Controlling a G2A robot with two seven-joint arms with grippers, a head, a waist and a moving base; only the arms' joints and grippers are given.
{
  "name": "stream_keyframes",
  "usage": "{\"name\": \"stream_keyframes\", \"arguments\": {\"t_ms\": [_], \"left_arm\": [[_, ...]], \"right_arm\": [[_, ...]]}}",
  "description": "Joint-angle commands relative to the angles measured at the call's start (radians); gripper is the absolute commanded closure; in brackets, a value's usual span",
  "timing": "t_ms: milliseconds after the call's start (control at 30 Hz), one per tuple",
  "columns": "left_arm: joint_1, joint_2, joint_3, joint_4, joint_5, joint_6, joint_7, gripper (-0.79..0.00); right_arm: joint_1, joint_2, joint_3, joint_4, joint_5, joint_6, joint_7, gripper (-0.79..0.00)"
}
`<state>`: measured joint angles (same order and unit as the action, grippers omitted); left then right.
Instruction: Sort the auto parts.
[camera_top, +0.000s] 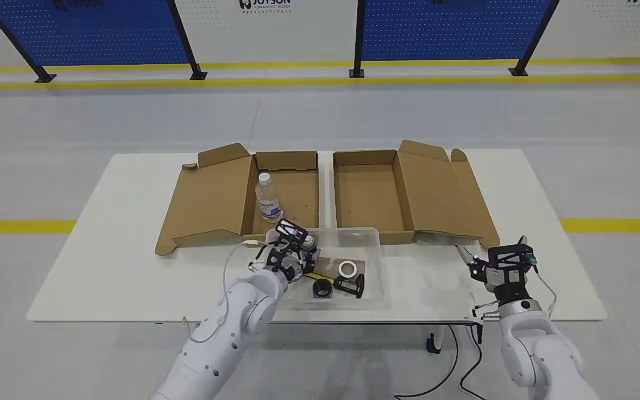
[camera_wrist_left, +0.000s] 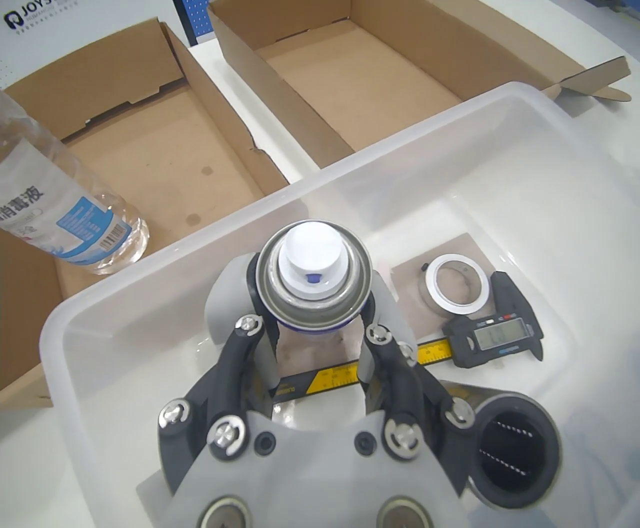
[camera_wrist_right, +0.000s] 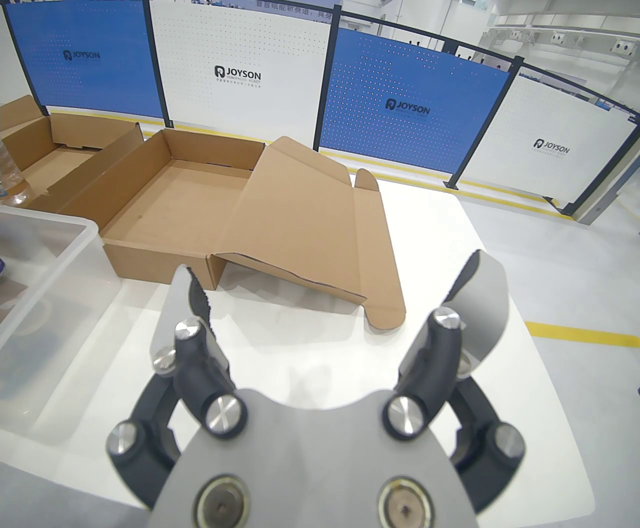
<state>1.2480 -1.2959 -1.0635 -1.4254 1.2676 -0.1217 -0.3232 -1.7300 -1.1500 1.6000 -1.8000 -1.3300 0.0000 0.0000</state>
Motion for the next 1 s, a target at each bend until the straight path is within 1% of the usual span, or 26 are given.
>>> {"name": "stream_keyframes", "arguments": {"t_ms": [0,167,367,500,600,733,833,967], "left_arm": [[0.015,0.005,-0.009,-0.029,0.019,-0.021,0.012,0.0],[0.068,0.021,-0.05,-0.122,0.016,-0.102,0.016,0.0],[0.132,0.039,-0.092,-0.238,-0.01,-0.209,-0.033,0.0],[0.164,0.047,-0.106,-0.292,-0.013,-0.259,-0.052,0.0],[0.179,0.051,-0.11,-0.314,-0.017,-0.278,-0.058,0.0],[0.185,0.054,-0.111,-0.319,-0.014,-0.281,-0.058,0.0],[0.183,0.056,-0.114,-0.321,-0.014,-0.28,-0.056,0.0],[0.177,0.059,-0.139,-0.339,-0.019,-0.262,-0.044,0.0]], "right_arm": [[0.0,0.0,0.0,0.0,0.0,0.0,0.0,-0.785],[0.0,0.0,0.0,0.0,0.0,0.0,0.0,-0.785],[0.0,0.0,0.0,0.0,0.0,0.0,0.0,-0.785],[0.0,0.0,0.0,0.0,0.0,0.0,0.0,-0.785],[0.0,0.0,0.0,0.0,0.0,0.0,0.0,-0.785],[0.0,0.0,0.0,0.0,0.0,0.0,0.0,-0.785],[0.0,0.0,0.0,0.0,0.0,0.0,0.0,-0.785],[0.0,0.0,0.0,0.0,0.0,0.0,0.0,-0.785]]}}
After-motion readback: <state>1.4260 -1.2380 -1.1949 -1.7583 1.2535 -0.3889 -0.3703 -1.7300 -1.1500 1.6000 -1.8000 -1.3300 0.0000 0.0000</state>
